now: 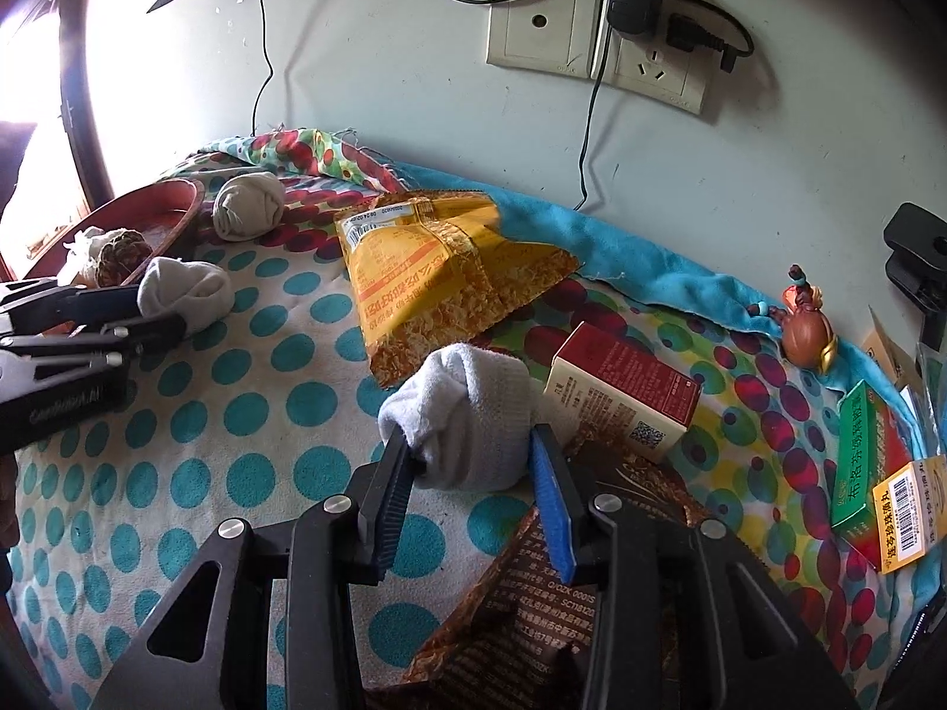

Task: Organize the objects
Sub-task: 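Grasp the white rolled sock with the right tool, then grasp the white sock with the left tool while right holds another sock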

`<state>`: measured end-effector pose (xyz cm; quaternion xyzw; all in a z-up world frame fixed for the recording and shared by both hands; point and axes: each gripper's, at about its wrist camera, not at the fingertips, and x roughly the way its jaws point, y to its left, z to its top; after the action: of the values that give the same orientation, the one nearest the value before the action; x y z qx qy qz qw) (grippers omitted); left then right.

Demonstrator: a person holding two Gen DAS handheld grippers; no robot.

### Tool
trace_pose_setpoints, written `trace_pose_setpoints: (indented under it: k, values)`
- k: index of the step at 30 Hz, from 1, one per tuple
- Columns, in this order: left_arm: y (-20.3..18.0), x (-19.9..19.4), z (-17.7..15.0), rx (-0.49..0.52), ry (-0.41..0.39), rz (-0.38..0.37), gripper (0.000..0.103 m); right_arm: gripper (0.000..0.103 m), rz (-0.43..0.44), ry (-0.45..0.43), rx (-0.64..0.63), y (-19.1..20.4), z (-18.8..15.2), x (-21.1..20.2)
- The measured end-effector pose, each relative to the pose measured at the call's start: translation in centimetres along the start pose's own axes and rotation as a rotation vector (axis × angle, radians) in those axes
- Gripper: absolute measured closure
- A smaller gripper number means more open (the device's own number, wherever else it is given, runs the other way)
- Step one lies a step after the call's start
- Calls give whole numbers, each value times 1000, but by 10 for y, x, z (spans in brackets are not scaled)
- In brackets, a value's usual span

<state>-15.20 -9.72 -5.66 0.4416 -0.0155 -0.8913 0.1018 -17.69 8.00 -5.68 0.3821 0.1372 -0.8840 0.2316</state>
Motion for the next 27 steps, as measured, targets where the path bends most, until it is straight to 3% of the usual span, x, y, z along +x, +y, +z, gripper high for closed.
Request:
trace_pose_setpoints:
  k: [11, 27]
  values:
    - [-3, -13, -4, -11, -4, -72, 74, 66, 15, 5, 13, -1, 0, 2]
    - [-13, -47, -25, -25, -36, -120, 76, 67, 13, 5, 17, 2, 0, 1]
